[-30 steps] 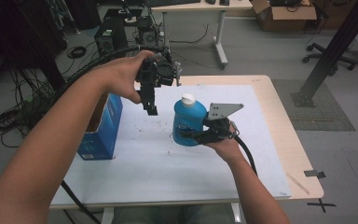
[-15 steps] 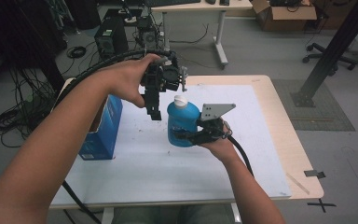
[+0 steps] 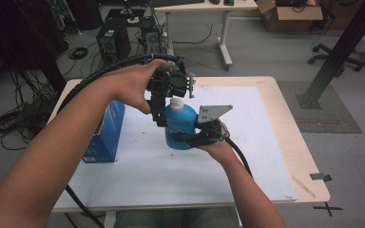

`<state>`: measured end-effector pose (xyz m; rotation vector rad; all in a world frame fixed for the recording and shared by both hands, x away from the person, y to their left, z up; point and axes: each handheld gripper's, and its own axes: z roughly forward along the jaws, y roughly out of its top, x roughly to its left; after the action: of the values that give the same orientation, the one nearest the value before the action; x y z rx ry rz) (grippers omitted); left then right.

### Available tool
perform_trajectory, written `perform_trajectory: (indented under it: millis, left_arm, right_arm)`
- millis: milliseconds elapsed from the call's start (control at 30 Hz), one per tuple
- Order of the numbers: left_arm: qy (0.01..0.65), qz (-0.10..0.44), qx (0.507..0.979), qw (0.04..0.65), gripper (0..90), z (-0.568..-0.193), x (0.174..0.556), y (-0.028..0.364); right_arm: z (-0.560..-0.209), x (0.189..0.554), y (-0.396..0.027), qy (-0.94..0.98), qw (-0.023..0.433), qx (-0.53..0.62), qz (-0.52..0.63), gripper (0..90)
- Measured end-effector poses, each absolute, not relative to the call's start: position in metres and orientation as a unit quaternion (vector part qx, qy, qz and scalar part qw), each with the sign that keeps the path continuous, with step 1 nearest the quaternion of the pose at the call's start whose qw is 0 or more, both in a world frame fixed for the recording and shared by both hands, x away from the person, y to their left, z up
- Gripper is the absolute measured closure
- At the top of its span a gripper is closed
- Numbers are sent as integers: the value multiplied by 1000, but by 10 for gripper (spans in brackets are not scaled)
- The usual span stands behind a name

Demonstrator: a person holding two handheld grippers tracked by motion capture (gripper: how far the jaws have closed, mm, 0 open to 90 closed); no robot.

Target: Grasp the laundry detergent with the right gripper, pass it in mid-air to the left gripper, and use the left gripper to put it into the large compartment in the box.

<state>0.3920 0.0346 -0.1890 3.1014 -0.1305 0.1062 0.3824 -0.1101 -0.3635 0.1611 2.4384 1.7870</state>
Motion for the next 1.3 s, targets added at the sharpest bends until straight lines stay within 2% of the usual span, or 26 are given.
perform_trajectory:
  millis: [433,1300]
  left_arm:
    - [-46,32,998,19,2,-194,390,29]
    - [-46,51,998,5,4,-206,391,22]
  right_arm:
    - [-363,383,-96,804,54,47,590,449]
    - [-362,383,-95,801,57,49,595,451]
